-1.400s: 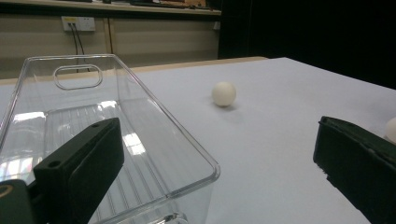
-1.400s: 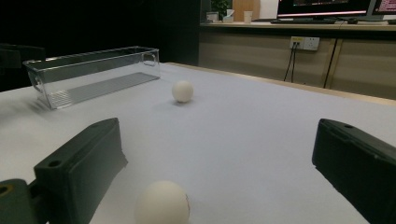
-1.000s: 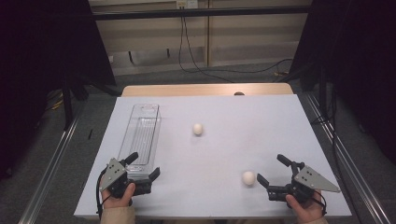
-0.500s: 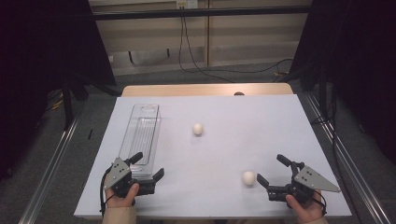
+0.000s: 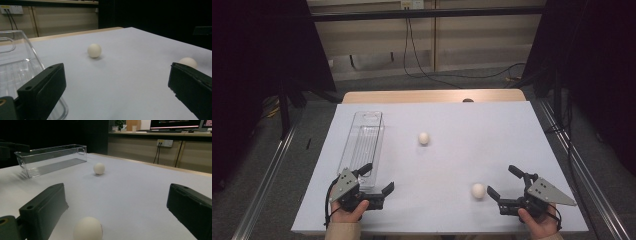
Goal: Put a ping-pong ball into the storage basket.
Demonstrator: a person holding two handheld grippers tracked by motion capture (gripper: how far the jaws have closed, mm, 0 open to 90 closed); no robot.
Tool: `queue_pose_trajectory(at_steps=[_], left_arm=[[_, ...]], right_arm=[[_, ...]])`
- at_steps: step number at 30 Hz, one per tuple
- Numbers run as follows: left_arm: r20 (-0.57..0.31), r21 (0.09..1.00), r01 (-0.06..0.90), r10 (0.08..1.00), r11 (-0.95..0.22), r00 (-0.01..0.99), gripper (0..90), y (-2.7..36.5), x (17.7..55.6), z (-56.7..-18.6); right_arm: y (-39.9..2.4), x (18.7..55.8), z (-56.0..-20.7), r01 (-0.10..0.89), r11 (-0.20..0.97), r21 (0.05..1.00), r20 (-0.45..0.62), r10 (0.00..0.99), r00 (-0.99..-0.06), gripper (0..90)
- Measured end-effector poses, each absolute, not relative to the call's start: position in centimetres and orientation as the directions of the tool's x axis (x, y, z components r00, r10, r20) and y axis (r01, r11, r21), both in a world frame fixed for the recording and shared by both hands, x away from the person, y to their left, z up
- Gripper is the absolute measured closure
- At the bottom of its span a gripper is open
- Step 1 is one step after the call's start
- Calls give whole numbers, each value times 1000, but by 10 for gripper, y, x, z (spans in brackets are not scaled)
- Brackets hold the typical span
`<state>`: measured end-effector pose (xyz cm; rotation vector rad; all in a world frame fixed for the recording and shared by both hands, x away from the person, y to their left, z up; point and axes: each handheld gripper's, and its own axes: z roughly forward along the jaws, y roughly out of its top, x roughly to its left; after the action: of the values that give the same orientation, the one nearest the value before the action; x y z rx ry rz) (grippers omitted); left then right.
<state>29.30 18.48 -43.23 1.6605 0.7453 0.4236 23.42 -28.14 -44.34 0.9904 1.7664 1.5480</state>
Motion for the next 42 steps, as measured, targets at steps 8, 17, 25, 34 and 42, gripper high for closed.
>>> queue_pose_trajectory(at_steps=[8, 17, 25, 34, 42], left_arm=[[-119, 962, 249, 644, -114, 756, 14, 174, 294, -434], [-132, 959, 258, 623, -115, 771, 14, 168, 294, -434], [-120, 954, 260, 605, -149, 787, 18, 158, 295, -436], [-118, 948, 264, 576, -177, 809, 20, 147, 298, -437], [-126, 945, 270, 556, -185, 822, 20, 137, 299, -438]], right_arm=[[-281, 234, -443, 150, 43, 988, 48, 832, -552, 17], [-282, 234, -443, 148, 43, 988, 46, 833, -552, 17], [-282, 234, -443, 147, 41, 988, 47, 834, -550, 18], [-283, 234, -442, 150, 36, 988, 53, 834, -549, 18], [-283, 234, -442, 152, 35, 988, 55, 833, -551, 19]])
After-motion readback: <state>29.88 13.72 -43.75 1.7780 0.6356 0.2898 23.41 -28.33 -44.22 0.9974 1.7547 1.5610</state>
